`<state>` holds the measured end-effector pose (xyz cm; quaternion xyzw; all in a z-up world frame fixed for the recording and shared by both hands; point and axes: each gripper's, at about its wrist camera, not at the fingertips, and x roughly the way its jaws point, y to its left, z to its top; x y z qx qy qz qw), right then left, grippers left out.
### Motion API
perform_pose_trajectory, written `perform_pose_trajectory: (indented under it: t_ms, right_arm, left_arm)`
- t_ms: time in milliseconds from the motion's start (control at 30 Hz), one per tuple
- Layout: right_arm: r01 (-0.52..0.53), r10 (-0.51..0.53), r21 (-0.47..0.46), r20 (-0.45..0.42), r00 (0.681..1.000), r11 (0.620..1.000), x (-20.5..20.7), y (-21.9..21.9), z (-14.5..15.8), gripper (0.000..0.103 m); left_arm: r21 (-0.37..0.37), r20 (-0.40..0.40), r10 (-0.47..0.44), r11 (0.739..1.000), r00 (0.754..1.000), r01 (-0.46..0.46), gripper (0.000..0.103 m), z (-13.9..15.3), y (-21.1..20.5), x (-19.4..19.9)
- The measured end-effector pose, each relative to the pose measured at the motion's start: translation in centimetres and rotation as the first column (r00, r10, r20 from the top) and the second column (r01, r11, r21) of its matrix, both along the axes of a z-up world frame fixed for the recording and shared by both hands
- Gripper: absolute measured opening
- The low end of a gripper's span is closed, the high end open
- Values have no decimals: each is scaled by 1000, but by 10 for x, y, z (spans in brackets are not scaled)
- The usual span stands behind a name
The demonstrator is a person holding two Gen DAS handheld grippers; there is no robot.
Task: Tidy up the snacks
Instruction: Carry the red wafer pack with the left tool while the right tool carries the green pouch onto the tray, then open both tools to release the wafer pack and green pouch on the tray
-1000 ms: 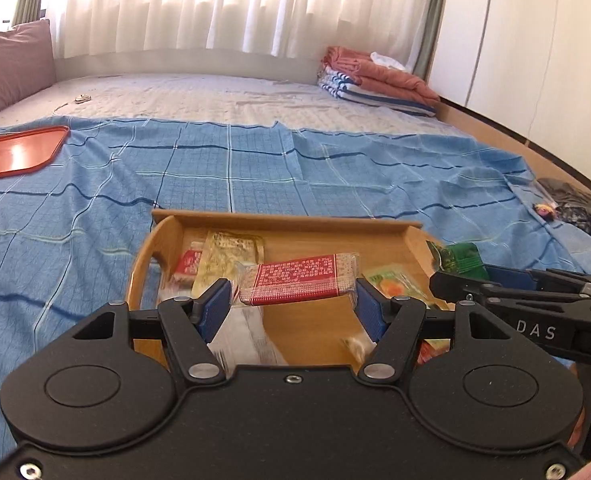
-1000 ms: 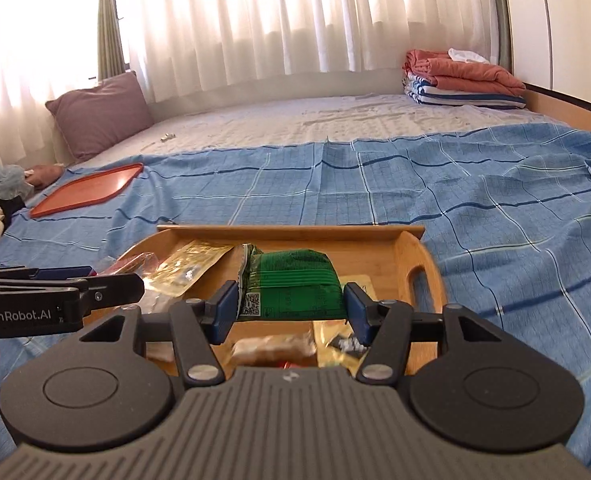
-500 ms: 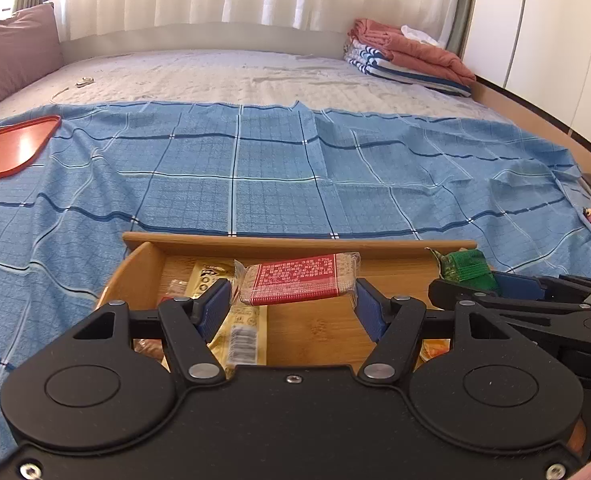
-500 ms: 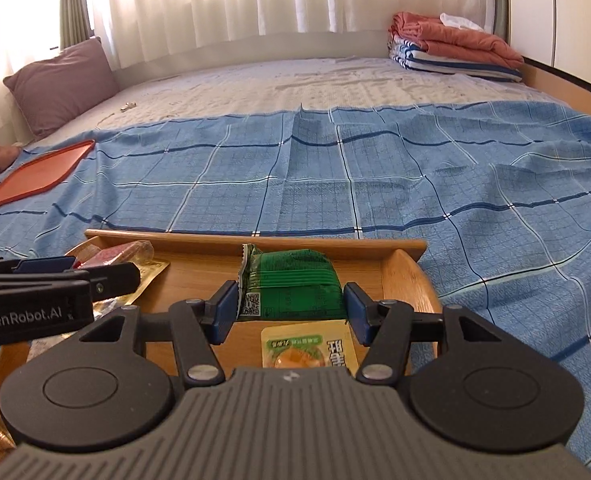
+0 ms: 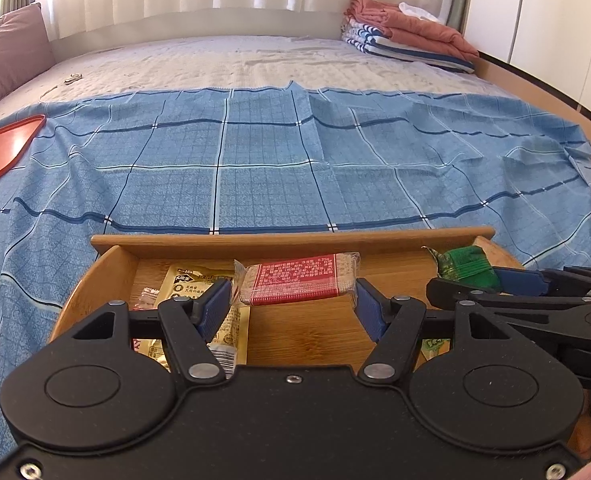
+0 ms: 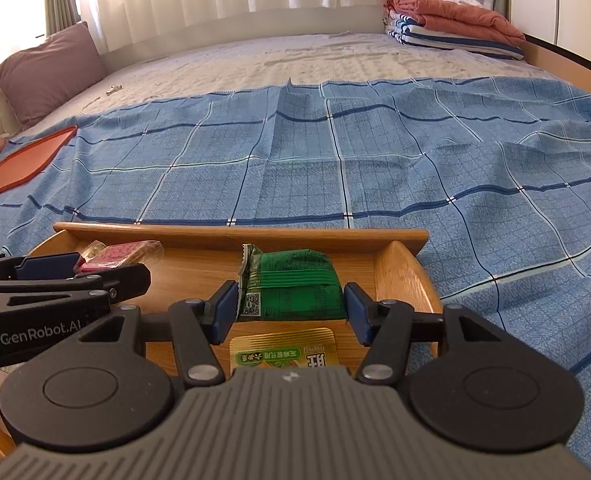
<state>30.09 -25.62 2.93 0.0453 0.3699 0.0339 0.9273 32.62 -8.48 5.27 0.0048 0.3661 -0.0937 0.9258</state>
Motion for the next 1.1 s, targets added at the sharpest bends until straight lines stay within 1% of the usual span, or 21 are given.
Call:
perform_pose_trajectory:
  t_ms: [500, 833, 867, 900, 1000, 1033, 1067, 1100]
  right_arm:
    - [-3, 2, -7, -28, 1000, 1000, 1, -2, -12, 62]
    - [-4, 3, -11, -33, 999, 1000, -1, -4, -18, 64]
    - [-5, 4, -12, -32, 999, 1000, -1, -3, -17, 65]
    - [-4, 4, -12, -31, 1000, 1000, -2, -3, -17, 66]
    - [-1, 1, -8, -23, 1000, 1000, -3, -3, -16, 68]
    - [2, -2, -9, -21, 1000, 1000, -4, -4, -16, 69]
    - [4, -4, -8, -18, 1000, 1000, -4, -5, -15, 75]
    - [6, -6, -5, -15, 1000, 1000, -5, -6, -14, 75]
  left_arm:
    - [36, -33, 4, 999, 999, -3, 64, -15, -2, 6]
    - [64, -23, -9, 998, 1000, 10, 65, -18, -6, 3]
    - [66, -21, -7, 998, 1000, 8, 66, -17, -6, 3]
    - [68, -17, -2, 998, 1000, 3, 70, -16, -7, 2]
    - [58, -10, 5, 998, 1000, -4, 74, -13, -6, -1]
    - [58, -7, 6, 998, 1000, -6, 76, -12, -5, -1]
    - [59, -4, 9, 998, 1000, -8, 80, -10, -5, -2]
    - [60, 1, 11, 998, 1000, -11, 83, -8, -3, -4]
